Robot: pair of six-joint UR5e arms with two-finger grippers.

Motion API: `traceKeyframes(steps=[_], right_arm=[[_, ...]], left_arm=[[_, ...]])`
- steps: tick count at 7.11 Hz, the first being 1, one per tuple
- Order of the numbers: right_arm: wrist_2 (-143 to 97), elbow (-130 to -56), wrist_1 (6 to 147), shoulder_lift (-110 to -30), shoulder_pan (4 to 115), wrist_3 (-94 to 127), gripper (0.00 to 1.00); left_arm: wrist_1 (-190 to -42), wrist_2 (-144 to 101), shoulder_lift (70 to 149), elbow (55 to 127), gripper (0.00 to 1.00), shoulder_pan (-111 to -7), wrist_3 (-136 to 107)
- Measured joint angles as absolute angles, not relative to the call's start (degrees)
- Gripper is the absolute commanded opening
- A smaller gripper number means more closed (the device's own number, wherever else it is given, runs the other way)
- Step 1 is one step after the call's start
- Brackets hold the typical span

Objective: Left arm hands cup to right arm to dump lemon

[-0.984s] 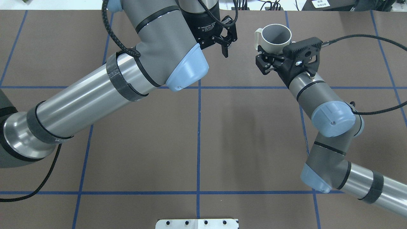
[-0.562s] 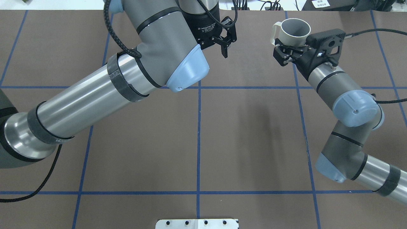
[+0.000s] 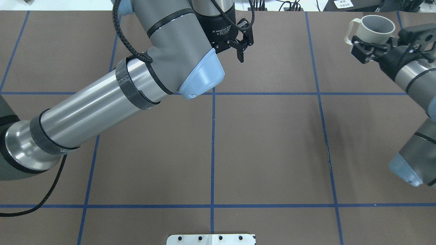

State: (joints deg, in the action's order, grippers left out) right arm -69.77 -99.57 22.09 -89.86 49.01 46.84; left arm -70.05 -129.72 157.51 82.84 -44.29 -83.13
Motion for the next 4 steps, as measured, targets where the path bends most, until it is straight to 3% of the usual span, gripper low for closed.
traceKeyframes(steps=[2,4], right_arm=[[-70.3,-99.5,14.7,-99.6,51.3,48.4,0.53],[-70.5,-97.8,4.9,-108.3,52.7,52.8,0.44]], left_arm=[[-70.0,-129.3,157.7,82.9,1.00,-44.2,-83.2],[-70.0,-129.2,157.8,82.8,1.00,-44.1,-83.2]])
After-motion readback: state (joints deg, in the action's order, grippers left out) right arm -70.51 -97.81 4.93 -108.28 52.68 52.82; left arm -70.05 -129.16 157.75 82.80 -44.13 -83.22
